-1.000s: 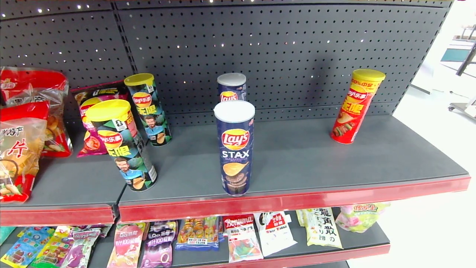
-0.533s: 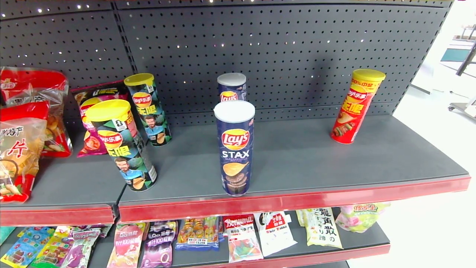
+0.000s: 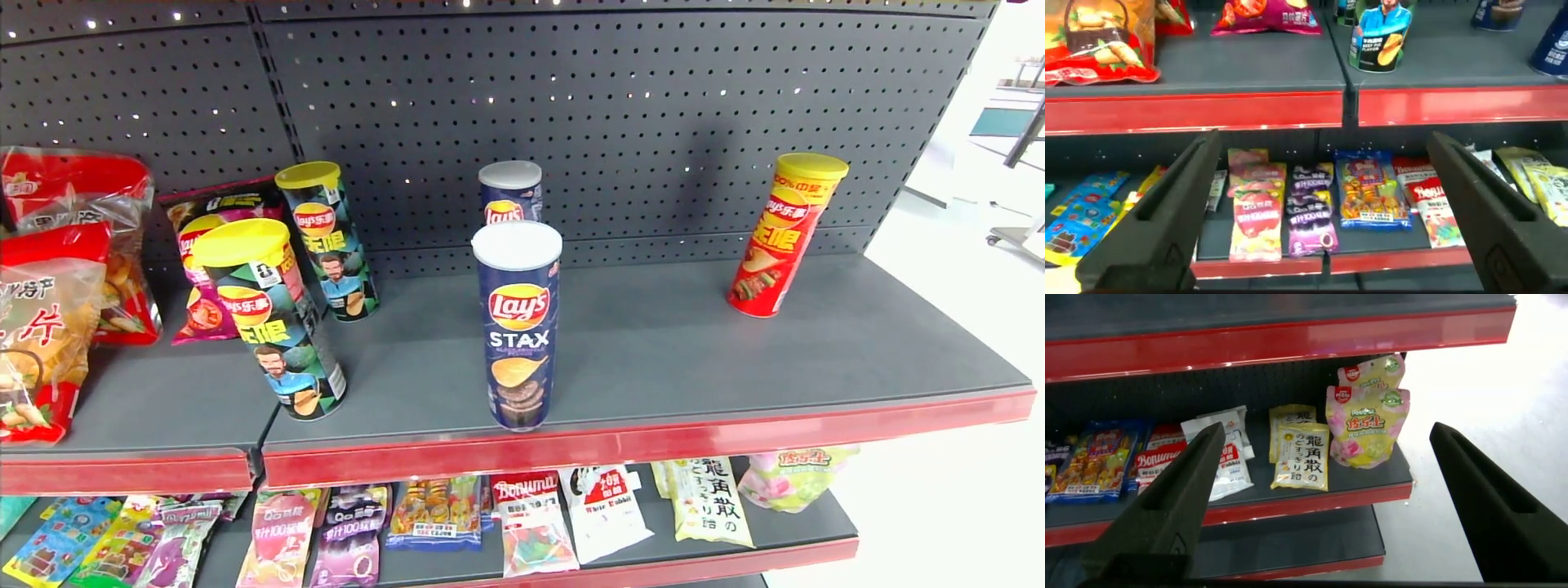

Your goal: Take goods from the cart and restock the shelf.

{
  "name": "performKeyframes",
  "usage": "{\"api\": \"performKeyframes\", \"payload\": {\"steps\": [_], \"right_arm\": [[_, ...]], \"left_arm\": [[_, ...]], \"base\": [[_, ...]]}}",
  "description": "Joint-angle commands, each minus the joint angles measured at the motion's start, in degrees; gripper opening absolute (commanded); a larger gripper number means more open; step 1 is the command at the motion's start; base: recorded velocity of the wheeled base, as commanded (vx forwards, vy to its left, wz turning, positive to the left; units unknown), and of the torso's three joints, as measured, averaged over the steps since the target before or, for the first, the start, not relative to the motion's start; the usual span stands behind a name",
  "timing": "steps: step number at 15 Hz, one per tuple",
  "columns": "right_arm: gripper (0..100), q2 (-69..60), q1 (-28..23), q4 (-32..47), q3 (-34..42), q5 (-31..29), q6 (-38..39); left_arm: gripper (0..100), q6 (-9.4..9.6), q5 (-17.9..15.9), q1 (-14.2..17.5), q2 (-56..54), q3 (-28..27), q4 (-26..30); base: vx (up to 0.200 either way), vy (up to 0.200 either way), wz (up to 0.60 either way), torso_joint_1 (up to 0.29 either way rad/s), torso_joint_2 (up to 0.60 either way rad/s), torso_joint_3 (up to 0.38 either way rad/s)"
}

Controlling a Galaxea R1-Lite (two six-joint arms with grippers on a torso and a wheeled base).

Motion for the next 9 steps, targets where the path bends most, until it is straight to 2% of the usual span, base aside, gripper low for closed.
{"api": "performKeyframes", "payload": {"steps": [1,2,9], "right_arm": [[100,0.09,-0.01,-0.02,0.00,-0.03,-0.02],[100,0.09,-0.01,-0.02,0.00,0.06,-0.02],[100,0.09,0.07,-0.02,0.00,0.06,0.16]], "left_arm": [[100,-0.02,0.01,0.02,0.00,0.01,0.00],[100,-0.02,0.01,0.02,0.00,0.01,0.00],[100,0.16,-0.08,0.02,0.00,0.10,0.00]], "base": [[0.000,0.000,0.60,-0.002,0.00,0.007],[0.000,0.000,0.60,0.012,0.00,0.007],[0.000,0.000,0.00,0.000,0.00,0.000]]}}
